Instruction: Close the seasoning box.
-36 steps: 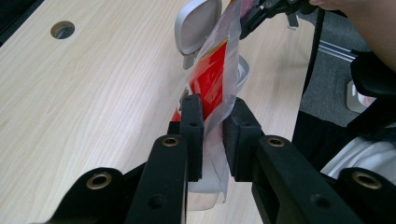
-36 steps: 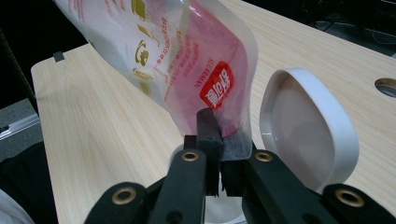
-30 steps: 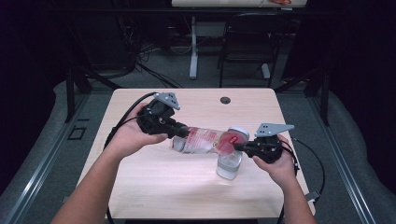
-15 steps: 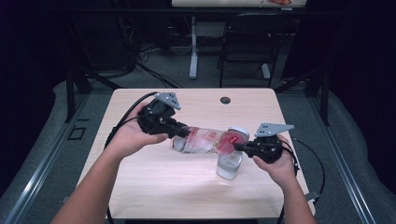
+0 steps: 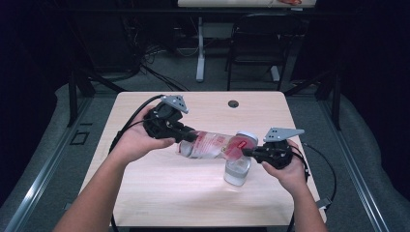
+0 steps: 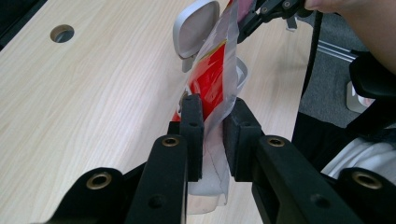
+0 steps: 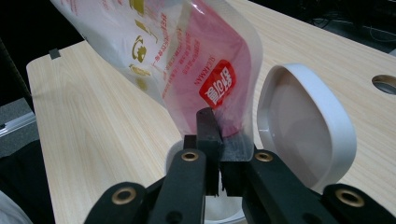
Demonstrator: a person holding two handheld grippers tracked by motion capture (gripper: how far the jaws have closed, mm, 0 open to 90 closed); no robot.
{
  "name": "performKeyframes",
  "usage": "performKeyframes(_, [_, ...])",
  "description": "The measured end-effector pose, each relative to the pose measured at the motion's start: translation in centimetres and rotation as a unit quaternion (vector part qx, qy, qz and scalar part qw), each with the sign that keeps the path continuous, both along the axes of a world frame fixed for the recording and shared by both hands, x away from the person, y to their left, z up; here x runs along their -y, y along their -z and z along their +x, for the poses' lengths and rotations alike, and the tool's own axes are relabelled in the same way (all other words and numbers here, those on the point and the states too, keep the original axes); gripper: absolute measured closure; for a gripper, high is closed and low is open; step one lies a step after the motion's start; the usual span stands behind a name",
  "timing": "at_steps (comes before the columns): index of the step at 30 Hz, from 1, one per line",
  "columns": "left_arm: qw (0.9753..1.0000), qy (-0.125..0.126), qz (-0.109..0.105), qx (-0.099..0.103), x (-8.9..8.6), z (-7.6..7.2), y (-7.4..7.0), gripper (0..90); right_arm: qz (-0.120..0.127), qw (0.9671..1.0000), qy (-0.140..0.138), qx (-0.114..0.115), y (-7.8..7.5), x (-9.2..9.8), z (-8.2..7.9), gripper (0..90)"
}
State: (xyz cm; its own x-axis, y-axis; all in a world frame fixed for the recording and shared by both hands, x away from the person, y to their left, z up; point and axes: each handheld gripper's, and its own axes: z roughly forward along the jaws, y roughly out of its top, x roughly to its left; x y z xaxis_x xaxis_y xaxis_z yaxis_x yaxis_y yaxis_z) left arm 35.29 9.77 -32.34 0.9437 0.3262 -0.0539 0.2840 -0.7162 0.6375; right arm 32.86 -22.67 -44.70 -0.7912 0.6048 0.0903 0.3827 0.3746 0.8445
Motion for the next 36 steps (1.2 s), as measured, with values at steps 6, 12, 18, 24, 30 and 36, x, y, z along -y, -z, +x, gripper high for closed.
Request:
performKeyframes(6, [1.0000, -0.001, 0.000, 0.000, 0.11, -0.03, -0.06, 79.2, -0.001, 1.0000, 0.000, 0.000, 0.06, 0.01, 0.01, 88.4])
performKeyframes(12, [1.0000, 0.000, -0.001, 0.001, 0.16, -0.03, -0.10, 79.3, -0.001, 1.0000, 0.001, -0.001, 0.09, 0.01, 0.03, 88.3])
performKeyframes(18, [1.0000, 0.000, -0.002, 0.001, 0.18, -0.03, -0.11, 79.3, -0.001, 1.0000, 0.001, -0.002, 0.12, -0.02, 0.04, 88.2])
performKeyframes(24, [1.0000, 0.001, -0.003, 0.001, 0.24, -0.07, -0.14, 79.3, 0.000, 1.0000, 0.001, -0.003, 0.15, 0.02, 0.06, 88.1])
performKeyframes(30, [1.0000, 0.002, -0.003, 0.002, 0.40, -0.07, -0.23, 79.3, 0.000, 1.0000, 0.001, -0.003, 0.19, 0.06, 0.10, 88.0])
performKeyframes(36, [1.0000, 0.002, -0.003, 0.001, 0.48, -0.06, -0.28, 79.2, -0.001, 1.0000, 0.002, -0.005, 0.23, 0.14, 0.14, 88.0])
